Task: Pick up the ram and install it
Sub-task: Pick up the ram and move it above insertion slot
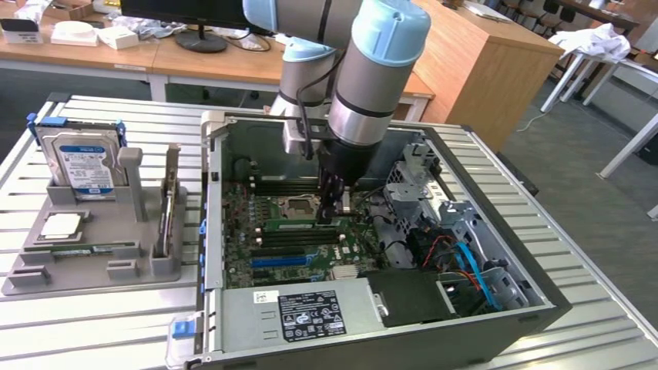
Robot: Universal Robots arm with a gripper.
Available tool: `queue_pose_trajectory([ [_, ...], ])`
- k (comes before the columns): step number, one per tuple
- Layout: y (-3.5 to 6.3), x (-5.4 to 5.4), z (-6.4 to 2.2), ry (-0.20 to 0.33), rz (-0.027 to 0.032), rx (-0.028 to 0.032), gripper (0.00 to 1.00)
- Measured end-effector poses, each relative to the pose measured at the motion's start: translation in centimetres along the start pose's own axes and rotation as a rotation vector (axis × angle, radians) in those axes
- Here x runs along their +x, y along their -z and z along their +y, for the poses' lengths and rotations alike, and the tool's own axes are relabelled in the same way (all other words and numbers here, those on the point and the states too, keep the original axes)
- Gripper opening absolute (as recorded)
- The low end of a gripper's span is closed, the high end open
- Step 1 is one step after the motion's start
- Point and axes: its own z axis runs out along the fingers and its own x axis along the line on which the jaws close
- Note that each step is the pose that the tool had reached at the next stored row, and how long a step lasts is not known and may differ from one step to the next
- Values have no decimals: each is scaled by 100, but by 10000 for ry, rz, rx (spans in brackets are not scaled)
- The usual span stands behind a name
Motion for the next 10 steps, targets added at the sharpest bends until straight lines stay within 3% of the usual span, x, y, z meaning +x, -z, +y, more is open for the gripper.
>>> queue_pose_trajectory([
  [10,-24,0,-1,0,-2,1,11],
])
